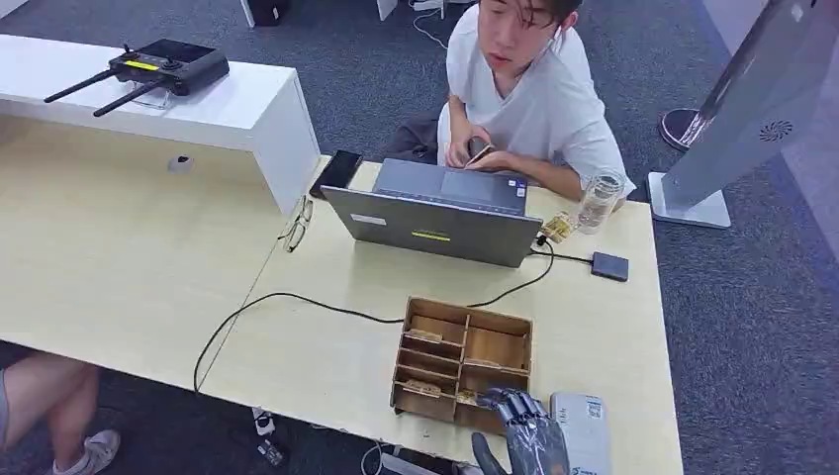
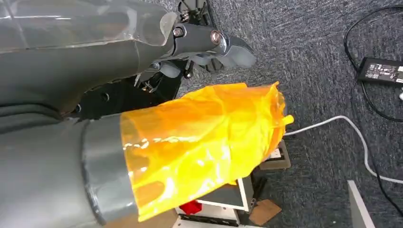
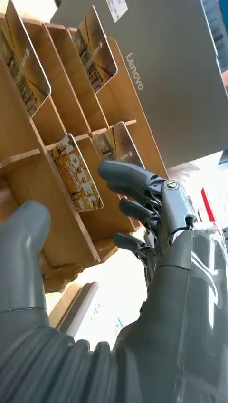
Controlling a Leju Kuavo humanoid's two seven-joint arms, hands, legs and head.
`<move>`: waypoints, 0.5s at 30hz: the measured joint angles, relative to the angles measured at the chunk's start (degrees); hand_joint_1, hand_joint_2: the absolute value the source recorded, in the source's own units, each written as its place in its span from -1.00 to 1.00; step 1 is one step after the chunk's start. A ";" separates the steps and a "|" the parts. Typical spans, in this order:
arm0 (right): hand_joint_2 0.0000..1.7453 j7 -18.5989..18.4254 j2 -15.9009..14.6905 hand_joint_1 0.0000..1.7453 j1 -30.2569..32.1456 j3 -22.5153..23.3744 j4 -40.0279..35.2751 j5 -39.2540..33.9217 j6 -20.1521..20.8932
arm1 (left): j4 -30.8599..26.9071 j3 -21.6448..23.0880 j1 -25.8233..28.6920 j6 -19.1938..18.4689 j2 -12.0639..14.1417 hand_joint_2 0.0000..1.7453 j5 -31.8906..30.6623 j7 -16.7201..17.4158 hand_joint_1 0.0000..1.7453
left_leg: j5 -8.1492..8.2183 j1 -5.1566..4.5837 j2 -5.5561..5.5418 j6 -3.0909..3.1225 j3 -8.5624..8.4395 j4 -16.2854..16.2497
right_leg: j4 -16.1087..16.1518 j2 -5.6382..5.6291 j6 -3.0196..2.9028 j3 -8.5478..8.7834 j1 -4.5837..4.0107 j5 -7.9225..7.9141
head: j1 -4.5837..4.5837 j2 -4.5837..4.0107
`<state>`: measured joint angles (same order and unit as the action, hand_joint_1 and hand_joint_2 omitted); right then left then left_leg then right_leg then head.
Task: Pass the card to the sensor for recognition and then transmit it.
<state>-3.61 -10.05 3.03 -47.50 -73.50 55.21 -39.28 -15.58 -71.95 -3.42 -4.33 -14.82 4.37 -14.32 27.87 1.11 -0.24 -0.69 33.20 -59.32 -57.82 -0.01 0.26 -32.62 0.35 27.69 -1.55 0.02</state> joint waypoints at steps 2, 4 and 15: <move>1.00 0.00 0.00 -0.22 -0.08 0.00 0.13 0.00 0.04 | 0.00 0.00 0.00 0.04 0.00 -1.00 -0.06 0.00 -1.00 | 0.00 0.00 0.00 0.00 0.00 0.00 | 0.00 0.00 0.00 0.00 0.00 0.00 | 0.00 0.00; 1.00 0.00 0.00 -0.24 -0.27 0.00 0.33 -0.02 0.13 | 0.00 0.00 0.00 0.07 0.00 -1.00 -0.13 0.00 -1.00 | 0.00 0.00 0.00 0.00 0.00 0.00 | 0.00 0.00 0.00 0.00 0.00 0.00 | 0.00 0.00; 1.00 0.79 1.09 -0.20 -1.83 0.02 2.45 0.04 1.97 | 0.00 0.00 -0.01 0.09 0.00 -1.00 -0.50 0.28 -1.00 | 0.00 0.00 0.00 0.00 0.00 0.00 | 0.00 0.00 0.00 0.00 0.00 0.00 | 0.00 0.00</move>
<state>-2.82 -8.96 1.20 -47.47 -71.06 55.25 -37.31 -15.58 -71.95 -3.43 -4.24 -14.82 3.87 -14.03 27.87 1.11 -0.24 -0.70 33.20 -59.32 -57.82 -0.01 0.26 -32.62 0.35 27.69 -1.55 0.02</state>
